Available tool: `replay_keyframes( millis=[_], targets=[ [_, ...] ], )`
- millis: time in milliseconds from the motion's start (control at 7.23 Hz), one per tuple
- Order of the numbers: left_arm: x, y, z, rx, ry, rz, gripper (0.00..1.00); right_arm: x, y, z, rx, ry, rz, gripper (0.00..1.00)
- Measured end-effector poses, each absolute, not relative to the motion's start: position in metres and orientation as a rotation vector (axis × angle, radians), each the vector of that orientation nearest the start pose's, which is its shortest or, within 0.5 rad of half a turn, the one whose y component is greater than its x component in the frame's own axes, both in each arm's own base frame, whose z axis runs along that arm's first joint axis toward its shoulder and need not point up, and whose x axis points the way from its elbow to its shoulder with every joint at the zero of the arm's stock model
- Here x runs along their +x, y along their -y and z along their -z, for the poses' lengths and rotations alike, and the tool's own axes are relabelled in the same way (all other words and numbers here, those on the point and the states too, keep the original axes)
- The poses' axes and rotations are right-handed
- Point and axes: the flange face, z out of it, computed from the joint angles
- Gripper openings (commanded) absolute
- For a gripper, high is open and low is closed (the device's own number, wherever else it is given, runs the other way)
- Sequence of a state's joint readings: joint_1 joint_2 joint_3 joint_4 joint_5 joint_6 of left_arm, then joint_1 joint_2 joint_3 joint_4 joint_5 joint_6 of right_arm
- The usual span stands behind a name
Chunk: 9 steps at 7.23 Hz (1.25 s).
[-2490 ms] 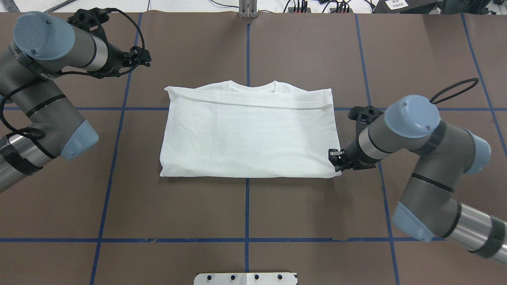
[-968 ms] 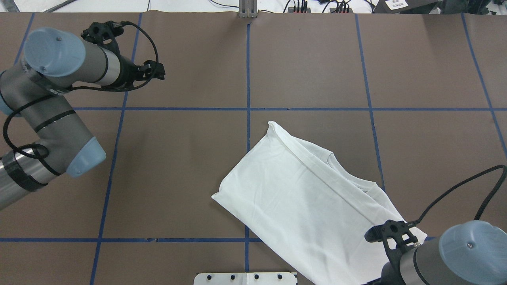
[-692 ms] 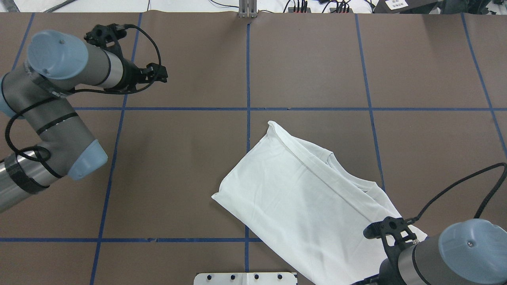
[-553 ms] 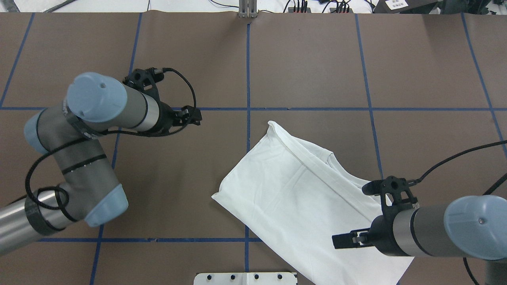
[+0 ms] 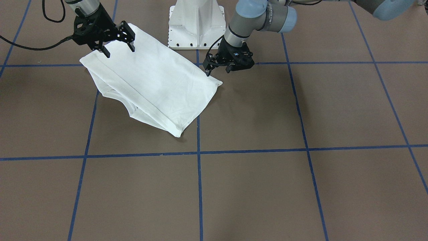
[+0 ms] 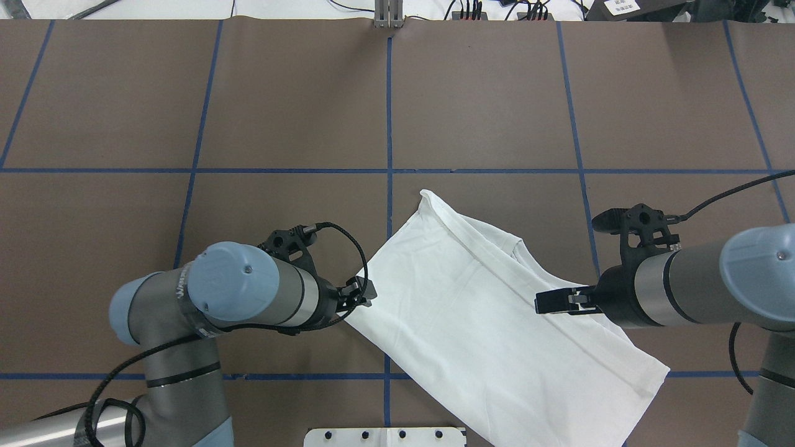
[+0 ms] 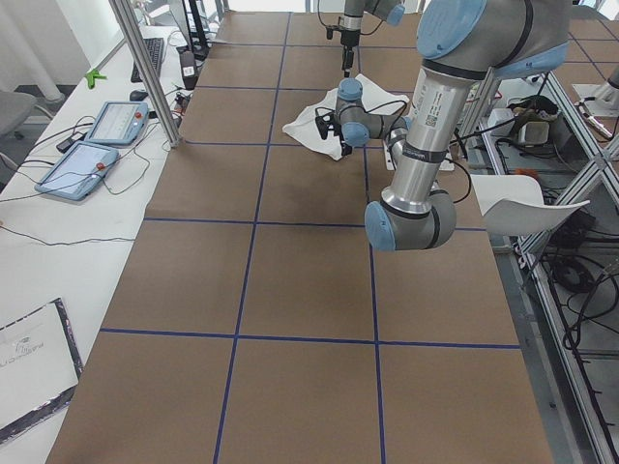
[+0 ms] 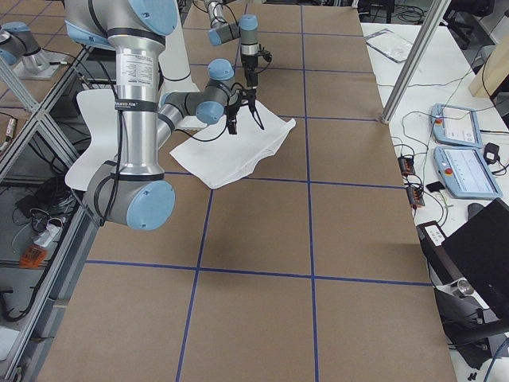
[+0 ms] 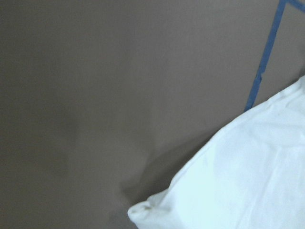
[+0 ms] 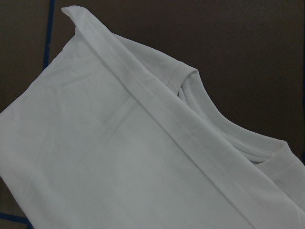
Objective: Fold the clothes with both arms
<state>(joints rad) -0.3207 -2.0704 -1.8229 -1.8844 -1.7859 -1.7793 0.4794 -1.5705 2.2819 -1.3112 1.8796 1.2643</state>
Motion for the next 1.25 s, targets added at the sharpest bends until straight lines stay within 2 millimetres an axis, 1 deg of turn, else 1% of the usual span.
replay_keyframes(
  millis=[138, 277, 415, 553, 830, 968, 1107, 1245],
  targets=[
    [0.575, 0.3, -0.228, -0.136, -1.064, 0.37, 0.93, -0.338, 0.299, -0.293, 0.104, 0.984, -0.022, 1.0],
    [0.586, 0.301, -0.23, -0.132, -1.052, 0.375, 0.92, -0.341, 0.304, -0.283, 0.1, 0.973, -0.03, 1.0],
    [0.591, 0.303, -0.232, -0.12, -1.044, 0.383, 0.85, -0.344, 0.307, -0.276, 0.097, 0.964, -0.034, 1.0],
    [0.593, 0.305, -0.235, -0.108, -1.038, 0.391, 0.75, -0.345, 0.308, -0.273, 0.095, 0.96, -0.035, 1.0],
    [0.593, 0.308, -0.238, -0.097, -1.032, 0.401, 0.64, -0.346, 0.309, -0.272, 0.094, 0.957, -0.036, 1.0],
    [0.593, 0.312, -0.241, -0.088, -1.027, 0.407, 0.47, -0.346, 0.309, -0.273, 0.094, 0.957, -0.036, 1.0],
    [0.593, 0.315, -0.243, -0.078, -1.021, 0.413, 0.16, -0.347, 0.309, -0.273, 0.094, 0.956, -0.037, 1.0],
    [0.592, 0.318, -0.245, -0.072, -1.019, 0.418, 0.0, -0.347, 0.309, -0.273, 0.094, 0.956, -0.037, 1.0]
  ],
)
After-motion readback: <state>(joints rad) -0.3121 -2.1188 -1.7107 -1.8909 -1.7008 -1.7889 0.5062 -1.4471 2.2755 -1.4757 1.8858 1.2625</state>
